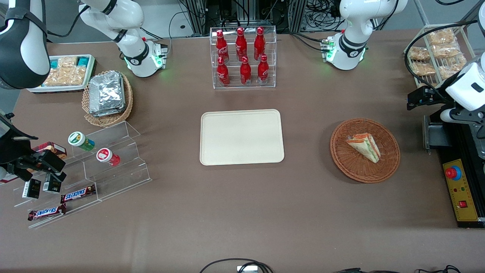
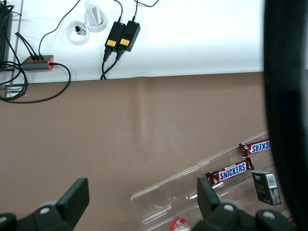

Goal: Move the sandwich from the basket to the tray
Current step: 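Move the left gripper from rest toward the sandwich in the wicker basket, then lower the open left gripper around the upright wrapped sandwich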

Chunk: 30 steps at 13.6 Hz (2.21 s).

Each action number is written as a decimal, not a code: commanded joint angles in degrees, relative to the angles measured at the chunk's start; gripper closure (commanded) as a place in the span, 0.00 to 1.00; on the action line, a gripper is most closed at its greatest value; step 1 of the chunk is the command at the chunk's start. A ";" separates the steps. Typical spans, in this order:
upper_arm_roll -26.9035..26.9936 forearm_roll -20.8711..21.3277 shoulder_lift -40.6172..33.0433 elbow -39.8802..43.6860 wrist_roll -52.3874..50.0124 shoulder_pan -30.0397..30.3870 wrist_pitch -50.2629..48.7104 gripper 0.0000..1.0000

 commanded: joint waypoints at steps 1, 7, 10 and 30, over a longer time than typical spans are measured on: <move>-0.15 0.44 0.24 0.66 -0.55 -0.13 0.16 0.00; -0.67 5.45 0.42 -3.45 -5.88 -0.48 5.94 0.00; -0.76 4.93 -0.20 -11.79 -10.55 -0.66 13.31 0.00; -0.50 5.28 7.88 -41.43 -45.10 -2.51 53.50 0.00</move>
